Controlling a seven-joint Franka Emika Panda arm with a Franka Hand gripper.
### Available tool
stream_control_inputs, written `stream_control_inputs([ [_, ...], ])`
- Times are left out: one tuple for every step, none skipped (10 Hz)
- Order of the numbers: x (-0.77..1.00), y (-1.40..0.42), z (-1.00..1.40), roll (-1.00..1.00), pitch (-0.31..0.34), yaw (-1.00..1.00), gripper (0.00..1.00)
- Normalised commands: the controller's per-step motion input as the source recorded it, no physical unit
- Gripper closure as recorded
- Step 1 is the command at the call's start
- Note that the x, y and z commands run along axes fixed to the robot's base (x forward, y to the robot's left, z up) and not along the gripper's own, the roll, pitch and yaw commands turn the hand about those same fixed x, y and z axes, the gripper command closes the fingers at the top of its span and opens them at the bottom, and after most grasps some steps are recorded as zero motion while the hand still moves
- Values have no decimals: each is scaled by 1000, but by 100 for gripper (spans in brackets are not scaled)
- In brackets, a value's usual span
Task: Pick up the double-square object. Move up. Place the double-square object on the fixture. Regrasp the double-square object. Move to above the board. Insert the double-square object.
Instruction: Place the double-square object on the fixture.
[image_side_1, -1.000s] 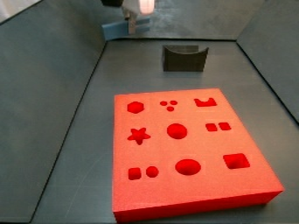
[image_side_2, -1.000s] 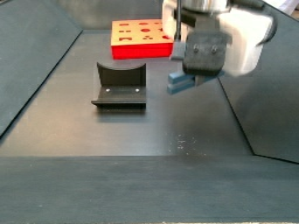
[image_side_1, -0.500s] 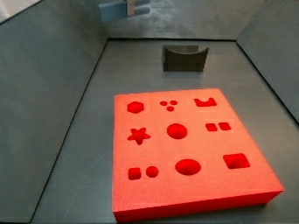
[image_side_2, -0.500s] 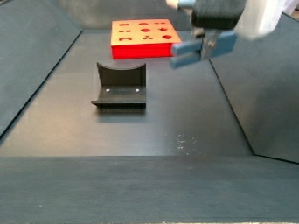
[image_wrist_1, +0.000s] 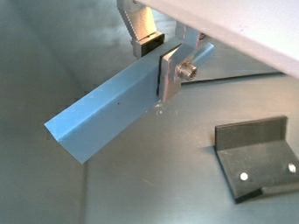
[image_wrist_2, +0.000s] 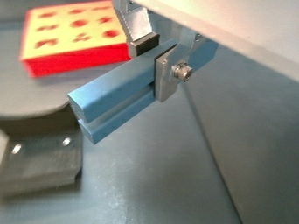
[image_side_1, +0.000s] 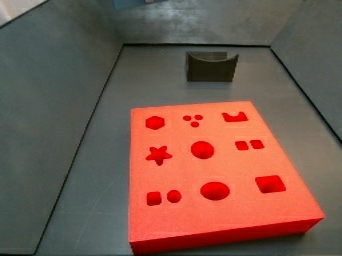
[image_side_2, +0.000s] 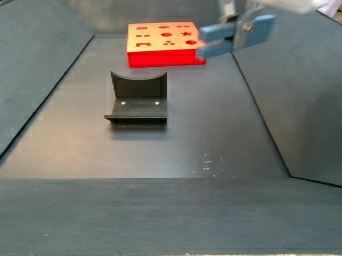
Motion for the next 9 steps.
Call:
stream_control_inputs([
  [1000, -121, -420, 108, -76, 1000, 100],
  [1000, -89, -323, 113, -69, 1000, 100],
  [1000, -86, -277, 115, -63, 1000, 100],
  [1000, -73, -238, 125, -59, 1000, 100],
  [1000, -60, -220, 136, -56, 1000, 100],
  [1000, -49, -176, 153, -52, 1000, 100],
  [941, -41, -146, 164, -47, 1000, 100],
  [777, -26, -89, 190, -38, 1000, 100],
  [655, -20, -67, 211, -37, 1000, 100],
])
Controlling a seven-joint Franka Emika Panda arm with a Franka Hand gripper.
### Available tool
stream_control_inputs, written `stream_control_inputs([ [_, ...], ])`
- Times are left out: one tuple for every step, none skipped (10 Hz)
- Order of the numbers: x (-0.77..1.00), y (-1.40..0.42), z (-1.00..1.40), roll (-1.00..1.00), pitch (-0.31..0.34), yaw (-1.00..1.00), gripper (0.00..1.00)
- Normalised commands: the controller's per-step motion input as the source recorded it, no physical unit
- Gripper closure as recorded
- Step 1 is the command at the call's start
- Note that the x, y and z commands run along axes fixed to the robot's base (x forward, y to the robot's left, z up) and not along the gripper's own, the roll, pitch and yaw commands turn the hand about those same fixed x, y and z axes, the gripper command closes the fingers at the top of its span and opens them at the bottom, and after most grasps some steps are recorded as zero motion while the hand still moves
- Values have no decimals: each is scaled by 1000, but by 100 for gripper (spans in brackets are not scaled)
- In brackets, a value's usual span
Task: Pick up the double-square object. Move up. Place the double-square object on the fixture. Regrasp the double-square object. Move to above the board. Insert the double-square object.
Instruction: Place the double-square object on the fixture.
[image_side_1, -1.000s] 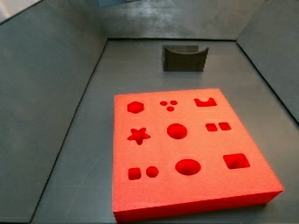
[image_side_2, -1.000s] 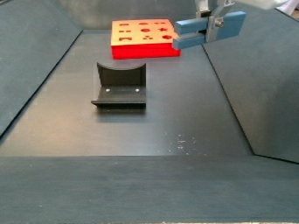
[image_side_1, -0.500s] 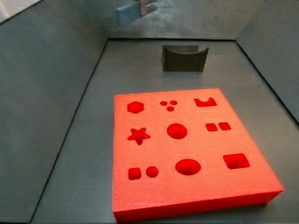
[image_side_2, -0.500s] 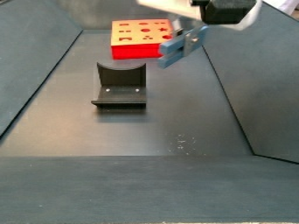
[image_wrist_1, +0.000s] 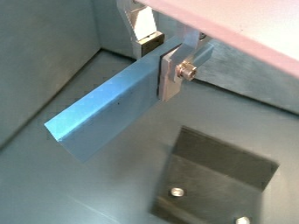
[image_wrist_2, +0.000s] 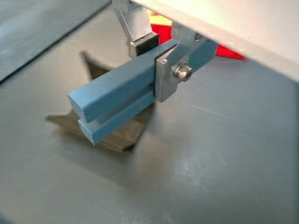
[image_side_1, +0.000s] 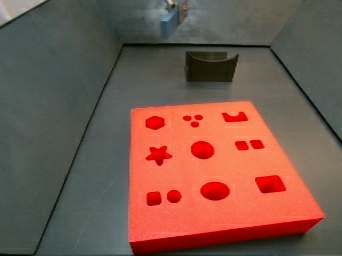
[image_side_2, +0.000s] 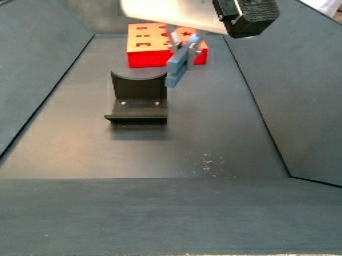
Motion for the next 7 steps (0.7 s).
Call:
stream_control_inputs([
  [535, -17, -51, 241, -35, 1000, 100],
  [373, -14, -40, 213, -20, 765, 100],
  [218, -9, -30, 154, -3, 458, 100],
  [141, -9, -26, 124, 7, 343, 100],
  [877, -701, 823, -1000, 45, 120, 100],
  [858, -692, 823, -1000, 47, 103, 100],
  [662, -376, 635, -1000, 75, 78, 100],
])
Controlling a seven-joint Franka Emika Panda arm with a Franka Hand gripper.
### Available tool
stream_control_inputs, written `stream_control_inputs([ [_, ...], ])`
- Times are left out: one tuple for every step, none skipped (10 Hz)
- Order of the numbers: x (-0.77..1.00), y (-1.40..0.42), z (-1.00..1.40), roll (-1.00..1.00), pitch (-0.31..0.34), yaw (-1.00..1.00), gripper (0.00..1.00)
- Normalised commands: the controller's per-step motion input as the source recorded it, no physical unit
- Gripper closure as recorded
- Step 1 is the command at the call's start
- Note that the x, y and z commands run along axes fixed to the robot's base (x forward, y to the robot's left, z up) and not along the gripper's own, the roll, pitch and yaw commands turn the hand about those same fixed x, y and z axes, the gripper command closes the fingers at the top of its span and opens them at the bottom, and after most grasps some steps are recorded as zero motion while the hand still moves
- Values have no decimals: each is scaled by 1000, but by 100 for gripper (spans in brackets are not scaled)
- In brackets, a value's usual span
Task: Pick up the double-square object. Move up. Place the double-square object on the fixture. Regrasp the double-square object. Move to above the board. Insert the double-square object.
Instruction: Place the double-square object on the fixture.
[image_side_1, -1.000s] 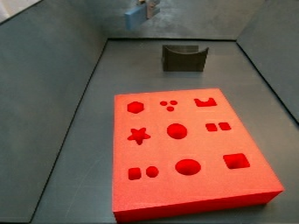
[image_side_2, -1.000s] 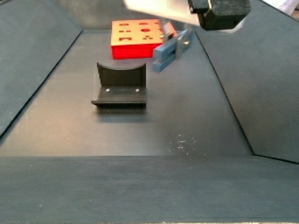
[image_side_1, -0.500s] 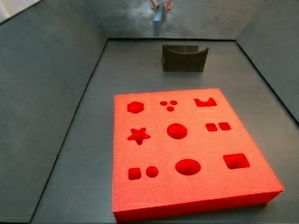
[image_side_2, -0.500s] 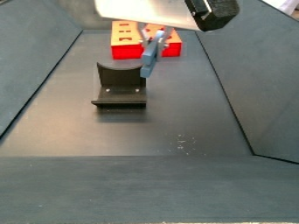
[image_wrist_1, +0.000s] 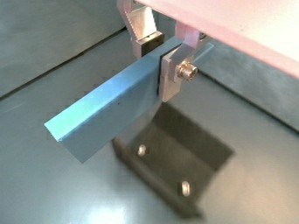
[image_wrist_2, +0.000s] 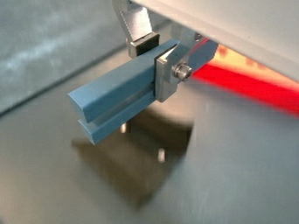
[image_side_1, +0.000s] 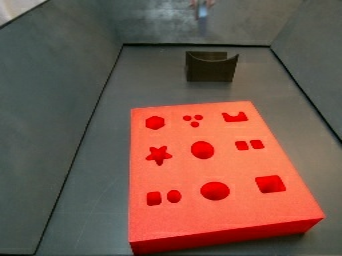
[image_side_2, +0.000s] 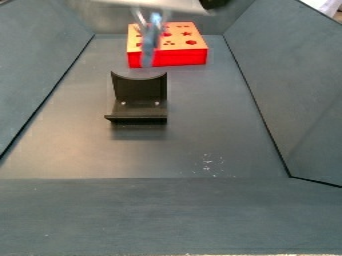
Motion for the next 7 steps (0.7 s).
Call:
stream_control_inputs([
  [499, -163, 449, -1000, 83, 66, 100],
  [285, -40, 164, -1000, 96, 50, 100],
  [206, -16, 50, -1000, 98, 43, 100],
  [101, 6, 20, -1000, 110, 26, 100],
  [51, 30, 15, -1000, 129, 3, 100],
  [60, 33, -6, -1000, 135, -17, 100],
  [75, 37, -13, -1000, 152, -38, 100],
])
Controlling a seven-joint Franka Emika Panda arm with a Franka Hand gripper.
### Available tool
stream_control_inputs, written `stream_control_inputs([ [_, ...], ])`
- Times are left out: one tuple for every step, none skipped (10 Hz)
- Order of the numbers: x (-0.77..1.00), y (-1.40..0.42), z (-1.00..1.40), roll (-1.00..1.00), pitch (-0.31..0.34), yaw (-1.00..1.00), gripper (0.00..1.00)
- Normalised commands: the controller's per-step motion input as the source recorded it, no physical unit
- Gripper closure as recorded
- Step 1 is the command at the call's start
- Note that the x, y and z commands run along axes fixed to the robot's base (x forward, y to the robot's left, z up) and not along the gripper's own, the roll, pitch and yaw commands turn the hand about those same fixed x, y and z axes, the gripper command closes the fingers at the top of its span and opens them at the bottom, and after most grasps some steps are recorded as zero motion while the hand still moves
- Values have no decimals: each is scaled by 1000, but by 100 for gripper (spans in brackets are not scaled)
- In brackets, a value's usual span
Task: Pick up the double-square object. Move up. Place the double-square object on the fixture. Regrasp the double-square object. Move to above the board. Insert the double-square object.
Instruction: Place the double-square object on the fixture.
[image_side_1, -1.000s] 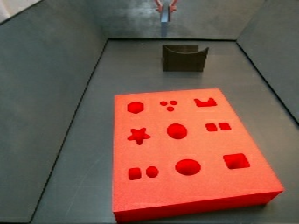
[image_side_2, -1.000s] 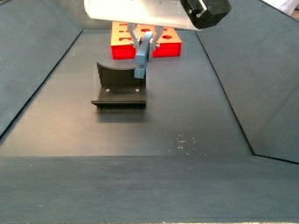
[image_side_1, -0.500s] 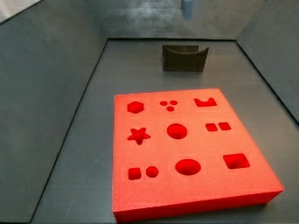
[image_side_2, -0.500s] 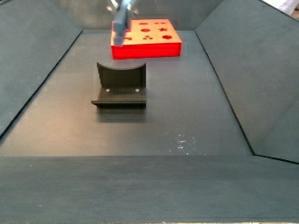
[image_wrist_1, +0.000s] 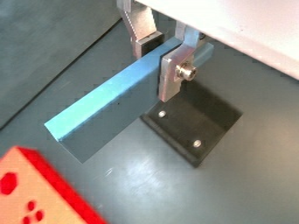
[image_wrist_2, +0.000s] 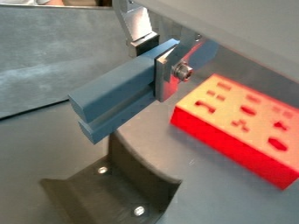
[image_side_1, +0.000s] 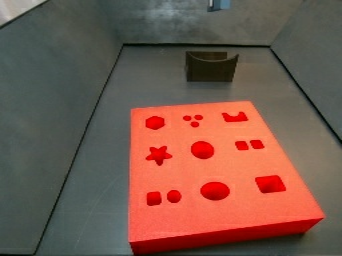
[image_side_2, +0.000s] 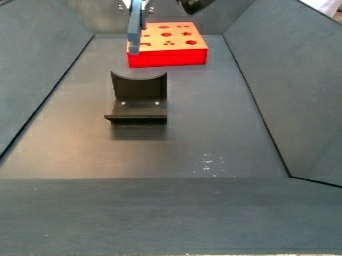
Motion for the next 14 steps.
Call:
stream_control_inputs([
  [81, 42, -12, -1000, 174, -65, 100],
  [86, 44, -13, -891, 169, -90, 100],
  [80, 43, -16, -665, 137, -114, 100],
  [74, 43, -14, -431, 101, -128, 100],
  [70, 39, -14, -320, 84, -128, 100],
  [61, 23, -4, -201, 48, -120, 100],
  [124, 132, -1000, -1000, 213, -12, 100],
  [129, 138, -1000, -1000, 203, -23, 100],
  [141, 141, -1000, -980, 233, -69, 100],
  [155, 135, -1000, -772, 226, -117, 100],
  [159, 140, -1000, -608, 190, -153, 100],
  [165, 142, -1000, -380, 139, -187, 100],
  [173, 137, -1000, -289, 114, -192, 100],
  [182, 134, -1000, -202, 58, -194, 100],
])
